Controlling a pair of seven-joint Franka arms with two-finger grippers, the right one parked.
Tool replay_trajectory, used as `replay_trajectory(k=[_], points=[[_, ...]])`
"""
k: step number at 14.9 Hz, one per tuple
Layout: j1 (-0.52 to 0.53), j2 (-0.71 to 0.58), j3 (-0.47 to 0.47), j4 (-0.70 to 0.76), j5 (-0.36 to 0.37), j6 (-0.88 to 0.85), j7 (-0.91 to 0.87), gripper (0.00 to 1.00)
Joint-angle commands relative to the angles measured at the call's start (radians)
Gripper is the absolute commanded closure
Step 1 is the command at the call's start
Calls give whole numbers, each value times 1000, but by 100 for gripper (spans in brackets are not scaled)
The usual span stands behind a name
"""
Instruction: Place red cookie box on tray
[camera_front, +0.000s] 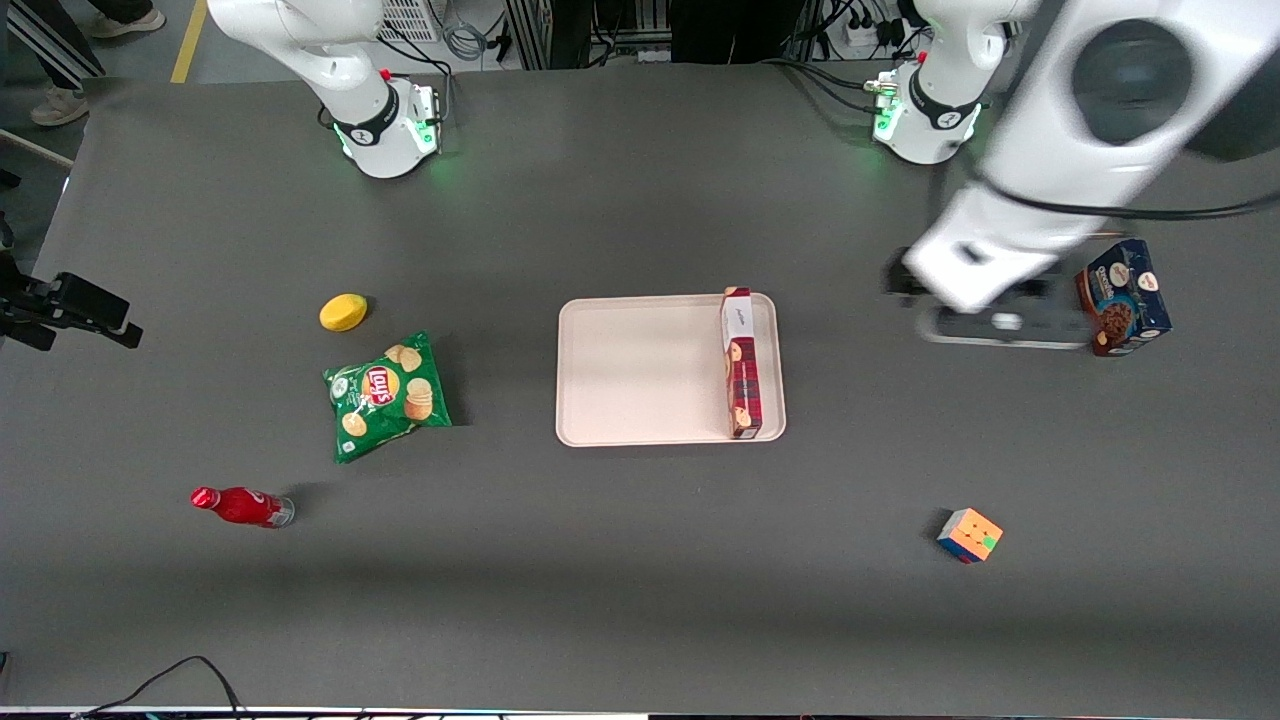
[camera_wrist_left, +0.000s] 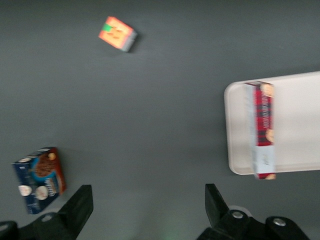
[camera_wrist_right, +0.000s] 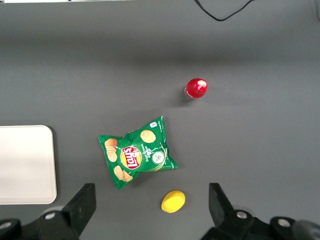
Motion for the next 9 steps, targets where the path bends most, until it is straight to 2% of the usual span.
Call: replay_trajectory(k=[1, 5, 9], points=[[-26, -57, 188, -83, -45, 53, 166, 0], [-30, -137, 302, -249, -154, 206, 253, 0], [-29, -145, 305, -249, -162, 196, 254, 0]])
